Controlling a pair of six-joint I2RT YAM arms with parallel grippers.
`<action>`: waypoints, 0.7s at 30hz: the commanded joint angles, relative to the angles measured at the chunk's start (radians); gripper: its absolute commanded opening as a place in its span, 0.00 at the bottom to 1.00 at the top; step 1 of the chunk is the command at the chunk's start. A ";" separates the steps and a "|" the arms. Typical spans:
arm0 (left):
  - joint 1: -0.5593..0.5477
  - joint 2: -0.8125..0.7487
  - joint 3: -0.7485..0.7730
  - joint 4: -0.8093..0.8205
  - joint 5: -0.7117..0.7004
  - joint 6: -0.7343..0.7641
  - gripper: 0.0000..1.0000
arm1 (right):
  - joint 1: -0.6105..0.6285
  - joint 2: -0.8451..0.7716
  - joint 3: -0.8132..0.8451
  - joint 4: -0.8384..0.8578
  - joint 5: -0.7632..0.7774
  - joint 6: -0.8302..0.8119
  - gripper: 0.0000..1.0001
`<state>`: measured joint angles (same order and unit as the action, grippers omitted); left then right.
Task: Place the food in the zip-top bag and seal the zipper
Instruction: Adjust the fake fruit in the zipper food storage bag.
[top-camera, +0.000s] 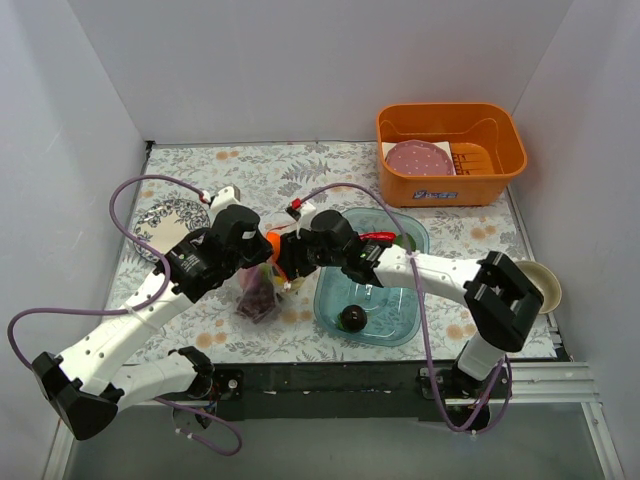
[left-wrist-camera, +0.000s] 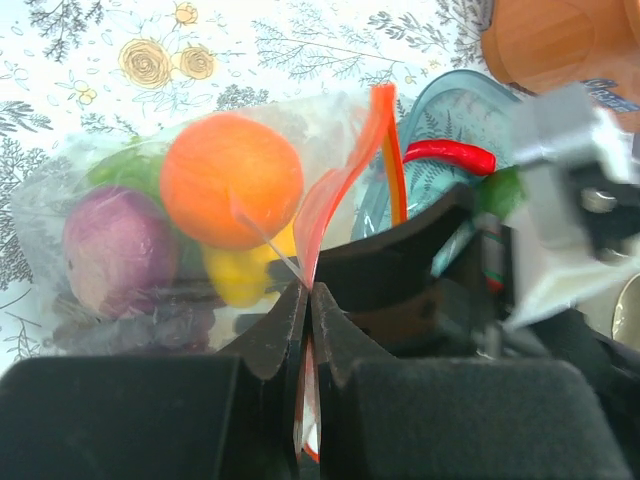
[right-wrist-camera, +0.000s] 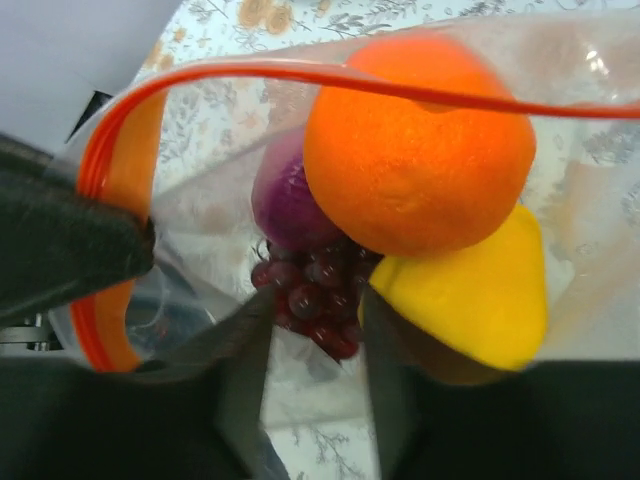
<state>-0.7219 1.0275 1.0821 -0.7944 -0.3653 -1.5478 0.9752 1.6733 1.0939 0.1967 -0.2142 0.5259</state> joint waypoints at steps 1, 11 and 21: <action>0.004 -0.044 0.039 0.000 -0.049 -0.011 0.01 | -0.001 -0.151 0.004 -0.078 0.208 -0.058 0.58; 0.004 -0.050 0.030 0.014 -0.024 -0.015 0.01 | -0.043 -0.250 0.035 -0.308 0.354 -0.058 0.60; 0.004 -0.064 0.036 0.018 -0.018 -0.011 0.01 | -0.109 -0.202 0.018 -0.358 0.292 -0.049 0.60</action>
<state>-0.7219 1.0008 1.0821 -0.8078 -0.3767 -1.5520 0.8829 1.4597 1.1030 -0.1402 0.0898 0.4706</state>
